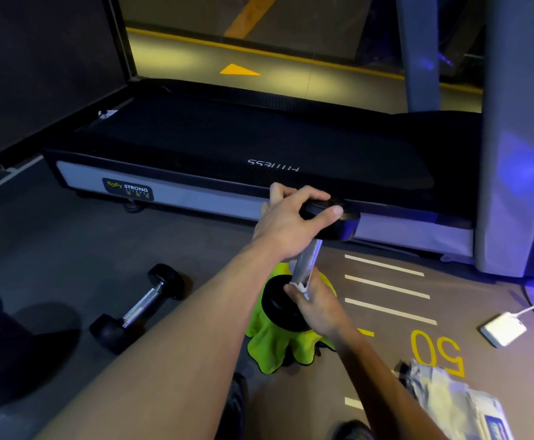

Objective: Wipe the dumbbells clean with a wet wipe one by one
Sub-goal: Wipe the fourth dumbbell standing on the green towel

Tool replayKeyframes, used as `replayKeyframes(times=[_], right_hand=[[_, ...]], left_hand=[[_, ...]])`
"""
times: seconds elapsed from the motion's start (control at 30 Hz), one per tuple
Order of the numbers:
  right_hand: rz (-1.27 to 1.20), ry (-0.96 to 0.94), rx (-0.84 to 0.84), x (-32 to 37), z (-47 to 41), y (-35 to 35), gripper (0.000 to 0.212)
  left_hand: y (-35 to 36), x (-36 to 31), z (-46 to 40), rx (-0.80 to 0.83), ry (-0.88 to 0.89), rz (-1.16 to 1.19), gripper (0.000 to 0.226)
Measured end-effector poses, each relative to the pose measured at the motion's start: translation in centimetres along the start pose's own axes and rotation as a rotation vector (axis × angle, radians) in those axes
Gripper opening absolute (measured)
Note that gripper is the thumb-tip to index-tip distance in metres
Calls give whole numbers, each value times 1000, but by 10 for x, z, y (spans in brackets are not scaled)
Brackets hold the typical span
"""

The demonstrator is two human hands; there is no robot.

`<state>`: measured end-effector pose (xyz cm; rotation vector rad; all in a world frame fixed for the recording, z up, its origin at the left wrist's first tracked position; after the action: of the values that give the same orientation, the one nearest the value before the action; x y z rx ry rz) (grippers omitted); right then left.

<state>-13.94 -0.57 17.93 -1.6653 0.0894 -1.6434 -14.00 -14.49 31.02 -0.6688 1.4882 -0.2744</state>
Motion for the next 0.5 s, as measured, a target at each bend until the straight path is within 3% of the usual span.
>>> replayKeyframes(times=[0.1, 0.17, 0.33, 0.4, 0.5], right_hand=[[12, -21, 38, 4, -2, -11, 29], [35, -22, 38, 7, -5, -17, 19], [-158, -82, -284, 36, -21, -27, 35], [-282, -44, -358, 39, -12, -16, 28], [-182, -23, -255, 30, 8, 6, 25]], left_hand=[[5, -6, 2, 0, 8, -19, 35], [5, -7, 2, 5, -16, -7, 35], [3, -7, 3, 20, -26, -4, 33], [3, -8, 5, 33, -20, -13, 33], [2, -8, 9, 42, -24, -4, 33]])
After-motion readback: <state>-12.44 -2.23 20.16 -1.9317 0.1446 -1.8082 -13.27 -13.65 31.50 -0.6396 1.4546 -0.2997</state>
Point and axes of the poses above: each hand's wrist, its own z-axis away from the middle knuckle, its own y-axis out of the palm, x = y × z, the point moved 2 cm from there along -z, towards the middle knuckle, and after that the axes turned 6 degrees about -z, right-handed, at the moved point
